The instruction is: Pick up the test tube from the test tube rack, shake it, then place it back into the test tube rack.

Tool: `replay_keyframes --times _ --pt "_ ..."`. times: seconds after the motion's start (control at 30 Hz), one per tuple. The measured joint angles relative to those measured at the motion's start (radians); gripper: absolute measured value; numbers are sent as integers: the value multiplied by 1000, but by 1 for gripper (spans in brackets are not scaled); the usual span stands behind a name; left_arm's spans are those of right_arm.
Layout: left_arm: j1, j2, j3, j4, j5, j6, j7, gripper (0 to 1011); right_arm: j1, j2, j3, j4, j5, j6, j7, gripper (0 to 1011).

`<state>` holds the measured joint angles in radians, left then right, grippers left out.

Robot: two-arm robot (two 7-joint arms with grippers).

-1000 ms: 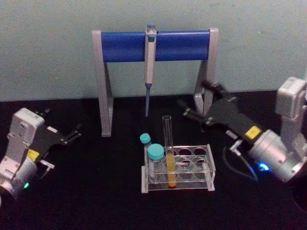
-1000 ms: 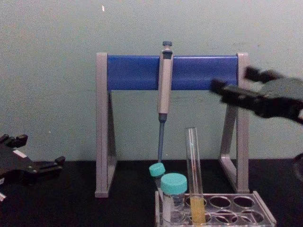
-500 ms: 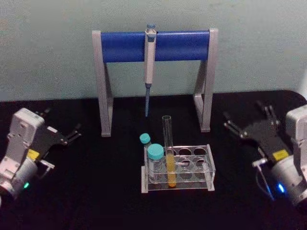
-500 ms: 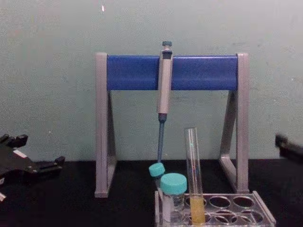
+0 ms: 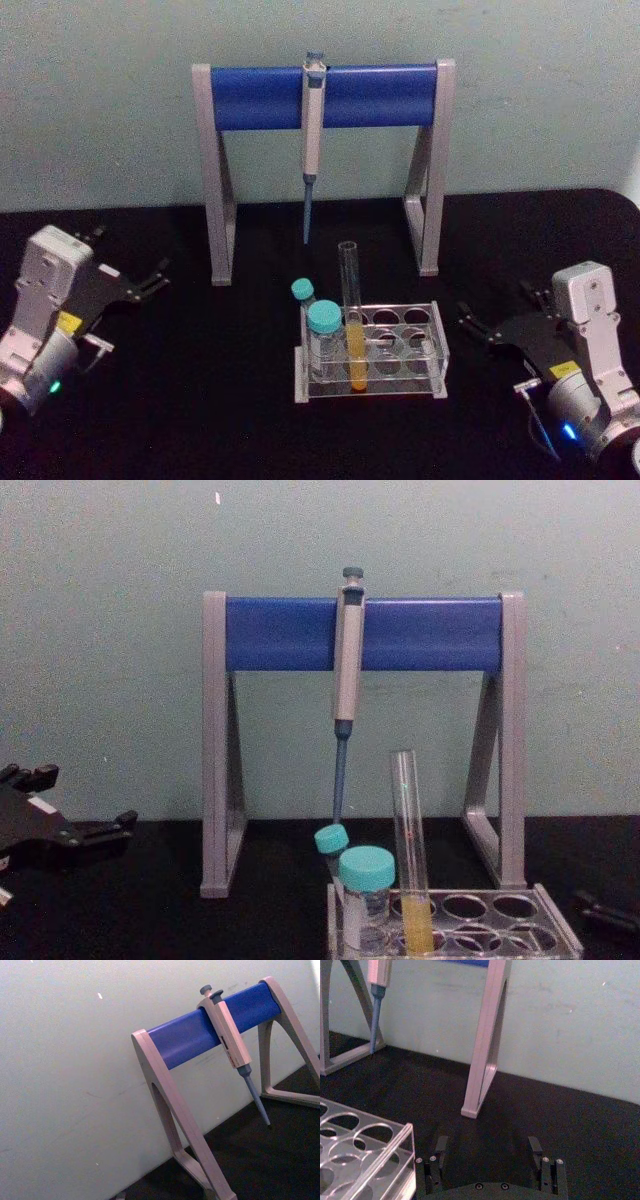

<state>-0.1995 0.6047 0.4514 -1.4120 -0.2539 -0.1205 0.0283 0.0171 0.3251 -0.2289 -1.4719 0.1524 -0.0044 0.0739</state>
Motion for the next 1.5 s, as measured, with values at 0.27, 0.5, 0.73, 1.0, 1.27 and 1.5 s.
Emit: replay_keyframes --times 0.27,0.5,0.73,1.0,1.27,1.5 --pt "0 0 0 0 0 0 0 1001 1 1 -1 -1 0 0 2 1000" --pt "0 0 0 0 0 0 0 1001 1 2 -2 -4 1 -3 2 1000" --pt "0 0 0 0 0 0 0 1001 1 3 -2 -6 2 -5 2 1000" --pt "0 0 0 0 0 0 0 1001 1 3 -2 -7 3 -7 2 1000" --pt "0 0 0 0 0 0 0 1001 1 4 -2 -8 4 -8 2 1000" --pt "0 0 0 0 0 0 0 1001 1 4 -2 -8 5 -8 2 1000"
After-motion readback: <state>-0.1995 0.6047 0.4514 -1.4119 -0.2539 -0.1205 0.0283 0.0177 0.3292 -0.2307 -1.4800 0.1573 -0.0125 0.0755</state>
